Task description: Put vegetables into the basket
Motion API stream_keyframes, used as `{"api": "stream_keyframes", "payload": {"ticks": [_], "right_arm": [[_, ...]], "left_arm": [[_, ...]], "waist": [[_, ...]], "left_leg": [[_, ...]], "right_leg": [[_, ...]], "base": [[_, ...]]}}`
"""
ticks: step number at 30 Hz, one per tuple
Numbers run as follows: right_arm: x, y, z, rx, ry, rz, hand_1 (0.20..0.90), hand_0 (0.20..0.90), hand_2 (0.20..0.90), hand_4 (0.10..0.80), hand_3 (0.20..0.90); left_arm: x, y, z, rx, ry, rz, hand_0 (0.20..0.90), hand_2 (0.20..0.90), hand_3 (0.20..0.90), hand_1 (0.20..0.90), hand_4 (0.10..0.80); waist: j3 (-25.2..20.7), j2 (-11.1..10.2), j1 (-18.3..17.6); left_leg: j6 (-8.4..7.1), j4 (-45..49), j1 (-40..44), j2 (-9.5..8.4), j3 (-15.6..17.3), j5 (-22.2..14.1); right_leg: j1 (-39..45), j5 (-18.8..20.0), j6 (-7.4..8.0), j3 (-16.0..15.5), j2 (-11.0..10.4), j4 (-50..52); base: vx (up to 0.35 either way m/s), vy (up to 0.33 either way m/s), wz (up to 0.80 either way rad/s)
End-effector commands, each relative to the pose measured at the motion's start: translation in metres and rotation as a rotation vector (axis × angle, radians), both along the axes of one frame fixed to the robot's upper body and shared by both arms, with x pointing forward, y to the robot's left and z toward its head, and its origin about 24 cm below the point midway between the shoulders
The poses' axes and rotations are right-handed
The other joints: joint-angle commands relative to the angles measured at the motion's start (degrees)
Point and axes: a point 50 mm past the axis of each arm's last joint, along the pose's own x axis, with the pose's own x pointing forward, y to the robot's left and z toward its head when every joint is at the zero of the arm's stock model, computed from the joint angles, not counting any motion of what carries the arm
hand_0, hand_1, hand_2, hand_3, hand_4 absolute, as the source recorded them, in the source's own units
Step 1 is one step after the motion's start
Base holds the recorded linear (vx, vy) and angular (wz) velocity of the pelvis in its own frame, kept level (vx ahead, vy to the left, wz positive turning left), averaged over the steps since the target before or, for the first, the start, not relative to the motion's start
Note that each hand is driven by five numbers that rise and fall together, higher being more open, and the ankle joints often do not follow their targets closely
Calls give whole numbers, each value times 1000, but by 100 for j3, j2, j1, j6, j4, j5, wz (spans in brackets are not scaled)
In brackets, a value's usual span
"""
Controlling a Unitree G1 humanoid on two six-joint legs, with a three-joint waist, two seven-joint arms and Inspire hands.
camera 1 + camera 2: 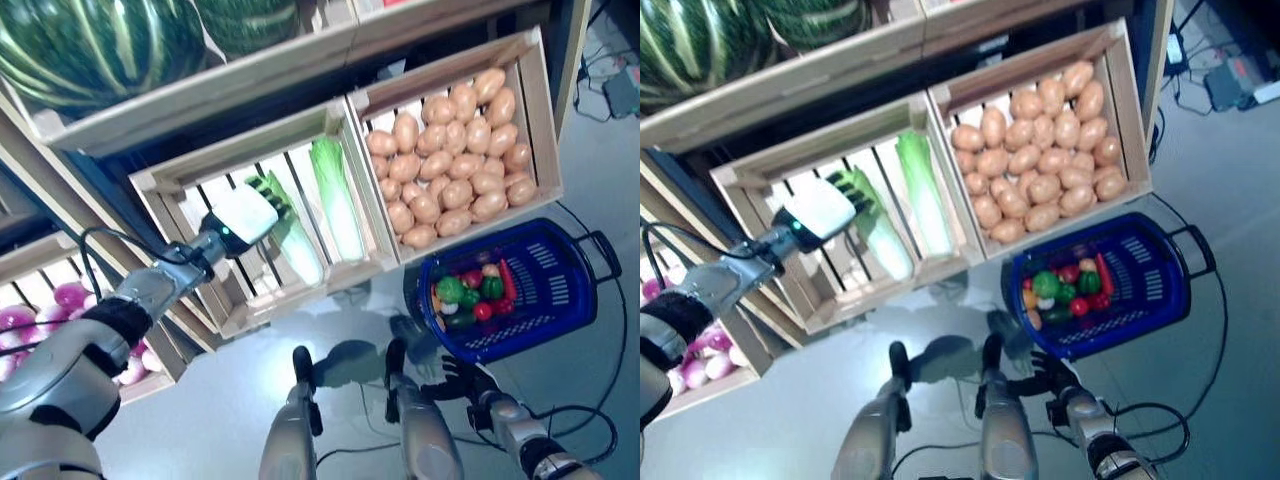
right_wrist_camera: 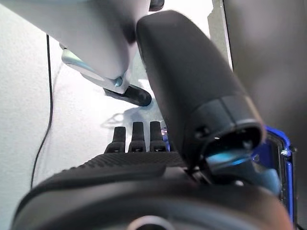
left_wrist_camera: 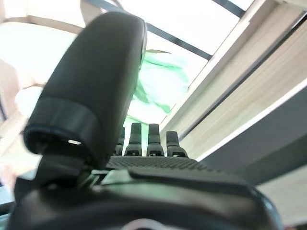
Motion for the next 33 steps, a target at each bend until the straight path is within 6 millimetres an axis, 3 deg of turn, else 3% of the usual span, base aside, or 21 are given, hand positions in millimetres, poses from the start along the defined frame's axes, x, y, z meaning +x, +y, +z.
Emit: {"api": "stream_keyframes", "payload": {"ticks": [1, 6, 12, 22, 33], "right_arm": [[-4, -17, 7, -21, -26, 13, 900, 900, 900, 800, 900], [22, -7, 25, 2, -118, 38, 900, 900, 900, 800, 900], [36, 3, 39, 13, -193, 76, 900, 900, 900, 800, 900], [45, 7, 54, 8, -272, 68, 900, 900, 900, 800, 900], [40, -2, 58, 12, -319, 22, 900, 900, 900, 800, 900]], "left_arm": [[11, 0, 66, -75, -291, -2, 900, 900, 900, 900, 800], [17, -1, 90, -57, -394, 32, 900, 900, 900, 900, 800], [18, 7, 109, -34, -507, 114, 900, 900, 900, 900, 800], [16, 22, 142, 14, -620, 209, 900, 900, 900, 900, 800], [15, 15, 165, 193, -602, 259, 900, 900, 900, 900, 800]], "waist": [[-68, -99, -109], [149, -171, -127], [261, -240, -196], [261, -340, -310], [261, -338, -345]], "left_leg": [[-195, 1035, -711, 39, -214, -424], [-163, 1444, -1210, 20, -228, -495], [-140, 1620, -1543, -20, -217, -518], [-149, 1724, -2057, -32, -135, -498], [-110, 1689, -2289, -85, -135, -491]], "right_leg": [[-95, -617, -106, 187, 66, 681], [-545, -691, -151, 268, 79, 1056], [-906, -664, -122, 361, 30, 1217], [-1467, -605, -64, 427, -66, 1339], [-1742, -500, -1, 450, -123, 1292]], "base": [[-108, -7, -1], [-89, 1, -3], [-48, 38, -5], [-49, 36, -1], [-2, 2, 0]]}}
